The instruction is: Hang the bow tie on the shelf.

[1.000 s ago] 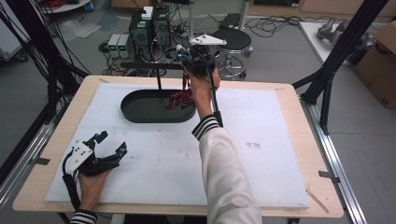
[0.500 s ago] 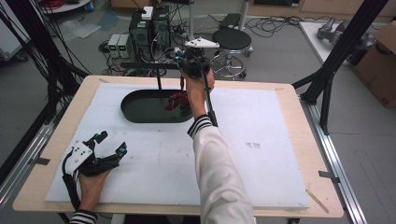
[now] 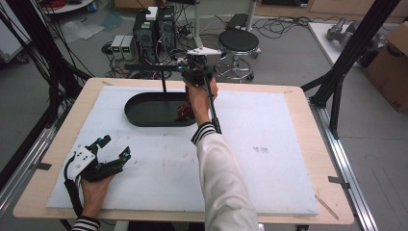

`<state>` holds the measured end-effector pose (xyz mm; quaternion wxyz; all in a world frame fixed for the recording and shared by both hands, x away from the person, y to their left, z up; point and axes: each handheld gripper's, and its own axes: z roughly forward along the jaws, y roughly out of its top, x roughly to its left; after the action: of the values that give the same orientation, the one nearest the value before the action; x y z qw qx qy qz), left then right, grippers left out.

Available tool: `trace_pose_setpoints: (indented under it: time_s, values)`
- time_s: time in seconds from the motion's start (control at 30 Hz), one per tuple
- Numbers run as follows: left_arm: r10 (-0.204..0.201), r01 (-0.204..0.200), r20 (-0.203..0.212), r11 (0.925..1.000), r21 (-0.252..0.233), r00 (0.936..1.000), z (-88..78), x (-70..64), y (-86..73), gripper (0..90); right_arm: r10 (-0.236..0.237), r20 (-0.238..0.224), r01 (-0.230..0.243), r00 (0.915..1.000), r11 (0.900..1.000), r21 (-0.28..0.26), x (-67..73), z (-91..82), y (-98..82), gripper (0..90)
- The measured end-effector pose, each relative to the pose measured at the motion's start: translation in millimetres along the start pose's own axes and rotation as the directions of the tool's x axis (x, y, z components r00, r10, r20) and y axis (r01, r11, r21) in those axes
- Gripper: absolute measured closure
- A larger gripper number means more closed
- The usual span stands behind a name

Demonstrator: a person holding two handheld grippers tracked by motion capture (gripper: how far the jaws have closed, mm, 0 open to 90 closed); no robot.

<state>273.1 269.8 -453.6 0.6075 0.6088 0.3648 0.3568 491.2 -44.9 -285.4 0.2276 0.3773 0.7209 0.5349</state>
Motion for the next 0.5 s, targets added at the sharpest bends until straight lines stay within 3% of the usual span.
trace_pose_setpoints:
  time_s: [0.27,0.5]
  values:
    - [0.002,-0.002,0.0,1.0,0.001,1.0,-0.2,0.2,0.1,15.4,-0.008,0.007,0.007,0.9999,1.0,0.028,-0.1,7.5,-2.8,87.5]
    - [0.0,0.0,0.001,1.0,0.001,1.0,-0.2,0.5,0.1,15.4,-0.005,0.012,0.004,0.9999,0.996,0.085,-2.7,14.7,-7.4,87.1]
